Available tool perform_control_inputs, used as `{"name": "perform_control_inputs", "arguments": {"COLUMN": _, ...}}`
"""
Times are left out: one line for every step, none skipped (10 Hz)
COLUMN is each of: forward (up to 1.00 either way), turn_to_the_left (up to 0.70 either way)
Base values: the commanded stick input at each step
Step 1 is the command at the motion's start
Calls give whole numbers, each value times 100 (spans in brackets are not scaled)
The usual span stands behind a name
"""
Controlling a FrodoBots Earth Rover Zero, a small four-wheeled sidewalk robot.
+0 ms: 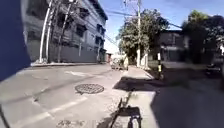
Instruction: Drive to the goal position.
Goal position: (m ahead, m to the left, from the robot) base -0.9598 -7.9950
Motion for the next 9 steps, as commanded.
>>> {"name": "perform_control_inputs", "arguments": {"forward": 46, "turn_to_the_left": 45}}
{"name": "perform_control_inputs", "arguments": {"forward": 43, "turn_to_the_left": 44}}
{"name": "perform_control_inputs", "arguments": {"forward": 41, "turn_to_the_left": 44}}
{"name": "perform_control_inputs", "arguments": {"forward": 39, "turn_to_the_left": 44}}
{"name": "perform_control_inputs", "arguments": {"forward": 37, "turn_to_the_left": 44}}
{"name": "perform_control_inputs", "arguments": {"forward": 0, "turn_to_the_left": 0}}
{"name": "perform_control_inputs", "arguments": {"forward": 0, "turn_to_the_left": 0}}
{"name": "perform_control_inputs", "arguments": {"forward": 0, "turn_to_the_left": 0}}
{"name": "perform_control_inputs", "arguments": {"forward": 0, "turn_to_the_left": 0}}
